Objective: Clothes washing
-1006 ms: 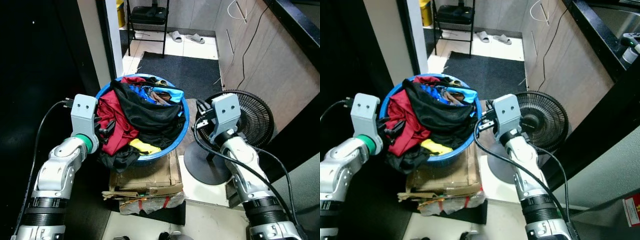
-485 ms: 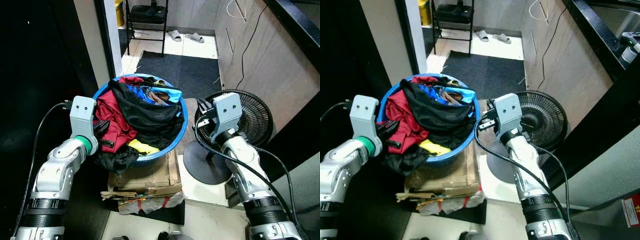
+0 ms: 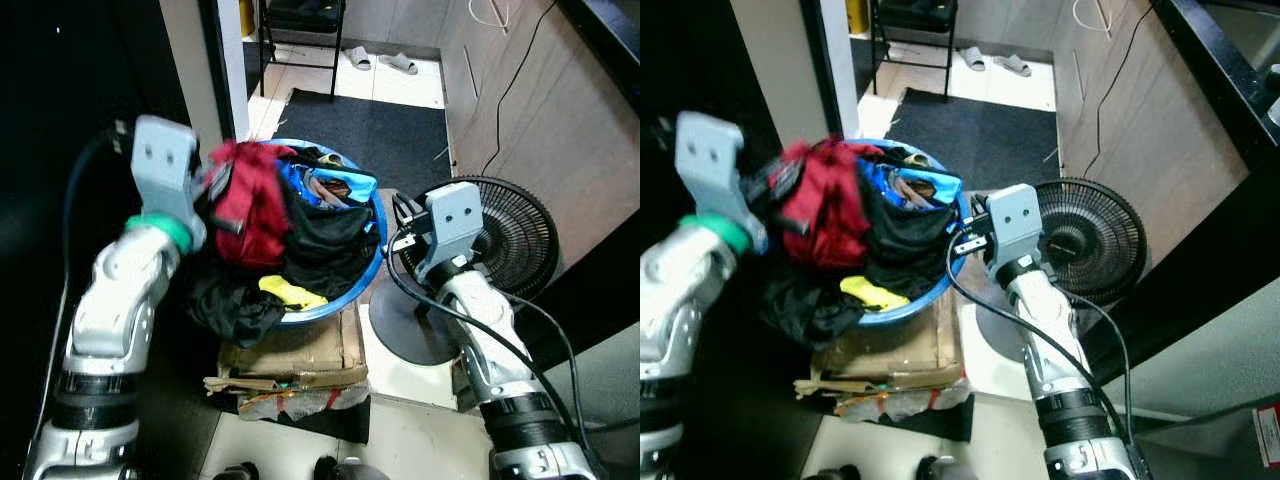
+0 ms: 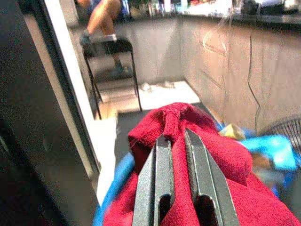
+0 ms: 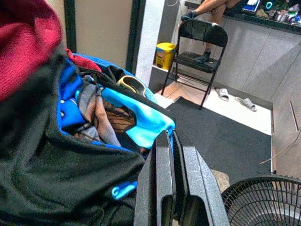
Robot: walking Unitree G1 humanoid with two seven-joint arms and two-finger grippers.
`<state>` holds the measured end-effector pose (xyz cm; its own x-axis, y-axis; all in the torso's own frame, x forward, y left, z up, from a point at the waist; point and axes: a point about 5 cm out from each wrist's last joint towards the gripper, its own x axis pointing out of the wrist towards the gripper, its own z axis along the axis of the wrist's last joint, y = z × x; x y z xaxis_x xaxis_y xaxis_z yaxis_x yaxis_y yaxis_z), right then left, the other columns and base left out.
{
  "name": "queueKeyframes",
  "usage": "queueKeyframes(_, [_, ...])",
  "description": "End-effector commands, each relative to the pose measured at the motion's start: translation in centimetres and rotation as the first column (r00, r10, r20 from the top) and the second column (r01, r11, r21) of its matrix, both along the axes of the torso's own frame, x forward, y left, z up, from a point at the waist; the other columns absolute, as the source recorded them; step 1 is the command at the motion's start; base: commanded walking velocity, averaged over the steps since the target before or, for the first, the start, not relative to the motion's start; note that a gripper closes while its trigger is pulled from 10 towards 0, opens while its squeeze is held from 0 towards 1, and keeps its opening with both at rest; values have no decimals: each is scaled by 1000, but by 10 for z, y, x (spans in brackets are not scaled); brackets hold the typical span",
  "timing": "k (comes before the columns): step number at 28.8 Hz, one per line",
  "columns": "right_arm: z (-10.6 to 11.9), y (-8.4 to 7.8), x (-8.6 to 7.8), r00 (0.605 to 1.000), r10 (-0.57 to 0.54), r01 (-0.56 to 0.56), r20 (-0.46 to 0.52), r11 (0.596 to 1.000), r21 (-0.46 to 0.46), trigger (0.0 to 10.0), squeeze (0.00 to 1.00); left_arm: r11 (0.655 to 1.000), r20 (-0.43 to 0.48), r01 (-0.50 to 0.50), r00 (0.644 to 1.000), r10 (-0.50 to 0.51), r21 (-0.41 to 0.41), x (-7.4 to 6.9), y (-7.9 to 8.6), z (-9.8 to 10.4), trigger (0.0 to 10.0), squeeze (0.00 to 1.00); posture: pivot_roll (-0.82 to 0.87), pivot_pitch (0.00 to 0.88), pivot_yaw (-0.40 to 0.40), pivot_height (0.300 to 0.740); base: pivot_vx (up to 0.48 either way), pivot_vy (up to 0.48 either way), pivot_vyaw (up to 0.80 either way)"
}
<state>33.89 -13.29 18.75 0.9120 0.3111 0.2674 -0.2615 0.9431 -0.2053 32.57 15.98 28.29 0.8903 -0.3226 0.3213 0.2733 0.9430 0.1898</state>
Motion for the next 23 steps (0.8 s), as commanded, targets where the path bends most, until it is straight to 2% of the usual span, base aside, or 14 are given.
queueKeyframes(1, [2, 2, 0, 1000, 2, -2, 2, 1000, 13, 10000, 0, 1000, 75, -11, 997, 12, -19, -2, -1, 19, 10000, 0, -10, 97, 8, 740, 0, 0, 0])
queueKeyframes(2, [2, 2, 0, 1000, 2, -2, 2, 1000, 13, 10000, 0, 1000, 75, -11, 997, 12, -19, -2, -1, 19, 10000, 0, -10, 97, 8, 740, 0, 0, 0])
queueKeyframes(5, [8, 6, 1, 1000, 10, -10, 25, 1000, 24, 10000, 0, 996, 255, 14, 967, 10, -93, -4, -12, 76, 10000, 0, -9, 85, 3, 740, 0, 0, 0])
queueKeyframes(7, [9, 6, 2, 1000, 10, -10, 28, 1000, 25, 10000, 0, 994, 277, 21, 961, 9, -104, -5, -13, 83, 10000, 0, -9, 85, 3, 740, 0, 0, 0])
queueKeyframes(10, [18, 6, 1, 998, 2, -5, 57, 999, 51, 10000, 0, 991, 435, 29, 900, 31, -132, -15, -17, 121, 10000, 0, -11, 78, 3, 740, 0, 0, 0])
queueKeyframes(11, [18, 6, 1, 998, 2, -5, 57, 999, 51, 10000, 0, 991, 435, 29, 900, 31, -132, -15, -17, 121, 10000, 0, -11, 78, 3, 740, 0, 0, 0])
queueKeyframes(13, [27, 5, 1, 996, -12, 5, 92, 998, 69, 10000, 0, 990, 532, 51, 847, 27, -131, -26, -17, 141, 10000, 0, -13, 75, 5, 740, 0, 0, 0])
queueKeyframes(14, [27, 5, 1, 996, -12, 5, 92, 998, 69, 10000, 0, 990, 532, 51, 847, 27, -131, -26, -17, 141, 10000, 0, -13, 75, 5, 740, 0, 0, 0])
queueKeyframes(15, [39, 3, 0, 990, -36, 23, 134, 995, 96, 10000, 0, 999, 527, 39, 849, -36, 4, -28, -21, 134, 10000, 0, -9, 71, 10, 740, 0, 0, 0])
queueKeyframes(16, [39, 3, 0, 990, -36, 23, 134, 995, 96, 10000, 0, 999, 527, 39, 849, -36, 4, -28, -21, 134, 10000, 0, -9, 71, 10, 740, 0, 0, 0])
queueKeyframes(17, [43, 2, 0, 988, -44, 29, 147, 994, 106, 10000, 0, 998, 504, 35, 862, -60, 60, -27, -23, 126, 10000, 0, -9, 71, 10, 740, 0, 0, 0])
queueKeyframes(19, [49, 0, -1, 984, -57, 37, 169, 993, 116, 10000, 0, 982, 371, 105, 915, -157, 156, -27, -31, 91, 10000, 0, -8, 72, 12, 740, 0, 0, 0])
queueKeyframes(20, [49, 0, -1, 984, -57, 37, 169, 993, 116, 10000, 0, 982, 371, 105, 915, -157, 156, -27, -31, 91, 10000, 0, -8, 72, 12, 740, 0, 0, 0])
queueKeyframes(23, [52, 0, -1, 982, -56, 35, 181, 993, 116, 10000, 0, 986, 259, 117, 955, -144, 117, -26, -28, 64, 10000, 0, 2, 73, 6, 740, 0, 0, 0])
